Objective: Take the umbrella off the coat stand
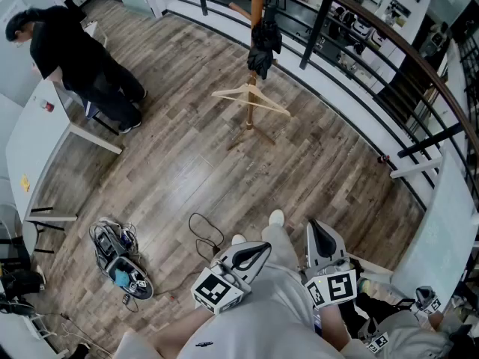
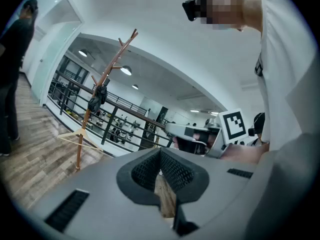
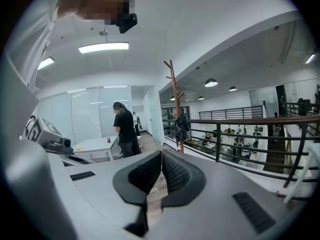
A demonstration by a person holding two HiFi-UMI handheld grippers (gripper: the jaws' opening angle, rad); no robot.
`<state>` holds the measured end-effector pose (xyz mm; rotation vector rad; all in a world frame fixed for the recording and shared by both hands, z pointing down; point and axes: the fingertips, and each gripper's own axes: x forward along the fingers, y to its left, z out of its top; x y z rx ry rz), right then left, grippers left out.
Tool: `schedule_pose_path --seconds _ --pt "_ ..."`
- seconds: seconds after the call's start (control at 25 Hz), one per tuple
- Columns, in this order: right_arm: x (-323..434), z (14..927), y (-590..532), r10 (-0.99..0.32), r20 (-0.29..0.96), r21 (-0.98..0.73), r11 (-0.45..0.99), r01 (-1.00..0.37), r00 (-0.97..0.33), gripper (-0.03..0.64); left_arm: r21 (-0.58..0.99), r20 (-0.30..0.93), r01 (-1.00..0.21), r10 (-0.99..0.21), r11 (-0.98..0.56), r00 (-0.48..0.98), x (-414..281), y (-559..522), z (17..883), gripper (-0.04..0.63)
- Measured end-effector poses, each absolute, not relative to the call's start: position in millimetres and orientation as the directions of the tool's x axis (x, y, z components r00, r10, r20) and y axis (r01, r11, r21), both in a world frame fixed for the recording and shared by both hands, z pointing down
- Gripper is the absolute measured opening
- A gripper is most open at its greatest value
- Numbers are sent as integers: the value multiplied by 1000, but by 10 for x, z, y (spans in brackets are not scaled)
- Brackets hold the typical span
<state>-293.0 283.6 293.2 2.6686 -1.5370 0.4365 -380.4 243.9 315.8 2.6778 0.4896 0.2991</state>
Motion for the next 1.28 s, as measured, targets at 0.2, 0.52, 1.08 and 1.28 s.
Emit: schedule_pose_path --seconds 0.2,0.52,1.08,1.28 --pt "-3129 2988 2891 -861 234 -140 -489 -861 451 34 367 220 234 328 -900 919 -3979 2527 3110 20" --pt "-2960 2834 3692 -894 167 -146 -440 -886 416 35 331 173 240 308 -913 935 -3538 3379 2889 20" --pt "-2408 2980 4440 -941 135 -168 -330 -929 310 35 286 192 44 102 -957 976 -2859 3921 3017 20" --pt "-2107 3042 4320 -949 143 -180 -303 -936 280 35 270 199 7 62 -963 978 -2561 3780 2996 20"
